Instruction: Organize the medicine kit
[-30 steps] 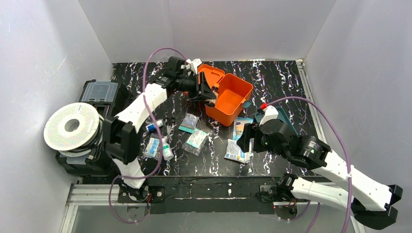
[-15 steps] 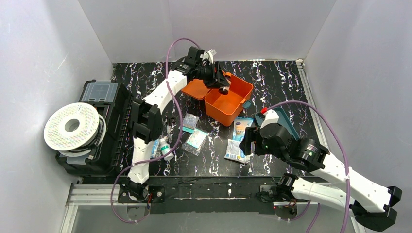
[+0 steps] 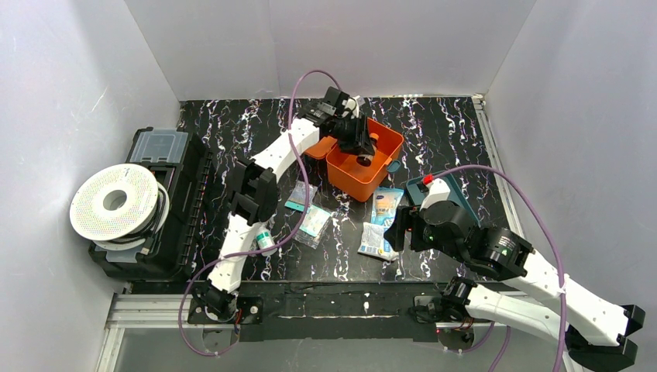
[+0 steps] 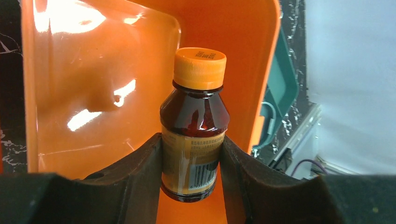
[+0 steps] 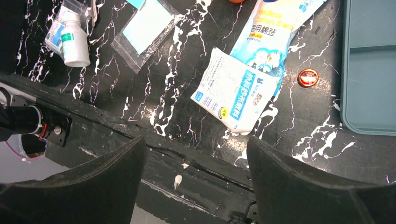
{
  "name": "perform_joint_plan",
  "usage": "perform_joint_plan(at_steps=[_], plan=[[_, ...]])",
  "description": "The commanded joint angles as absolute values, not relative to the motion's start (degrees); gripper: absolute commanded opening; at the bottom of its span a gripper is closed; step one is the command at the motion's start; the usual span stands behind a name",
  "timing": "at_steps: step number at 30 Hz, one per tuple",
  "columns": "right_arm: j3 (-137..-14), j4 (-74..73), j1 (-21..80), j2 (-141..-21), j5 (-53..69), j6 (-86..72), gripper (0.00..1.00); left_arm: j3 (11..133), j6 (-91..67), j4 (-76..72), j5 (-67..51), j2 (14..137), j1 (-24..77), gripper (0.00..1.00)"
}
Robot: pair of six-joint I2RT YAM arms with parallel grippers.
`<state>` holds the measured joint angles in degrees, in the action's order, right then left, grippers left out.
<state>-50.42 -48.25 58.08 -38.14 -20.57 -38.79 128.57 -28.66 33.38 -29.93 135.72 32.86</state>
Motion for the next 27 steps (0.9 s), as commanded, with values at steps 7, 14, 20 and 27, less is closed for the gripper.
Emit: perform_joint_plan(at_steps=[7, 14, 20, 27], plan=[[-49.1, -46.6, 57.9, -37.3, -19.0, -38.6, 0.86, 136.4, -24.3, 34.6, -24.3, 141.2, 35.5, 0.0], [-48.2, -46.5, 57.9, -36.8, -18.9, -38.6, 0.87, 137.1, -24.0, 33.2, -24.4, 143.4, 36.2, 0.09], [-48.3, -46.3, 58.0, -37.1, -18.5, -38.5, 0.89, 136.4, -23.9, 32.9, -26.0, 143.9, 36.5, 0.29], [-48.6, -46.5, 57.9, -37.0, -18.4, -38.5, 0.89, 135.7, -23.6, 32.2, -27.3, 141.8, 36.9, 0.53]])
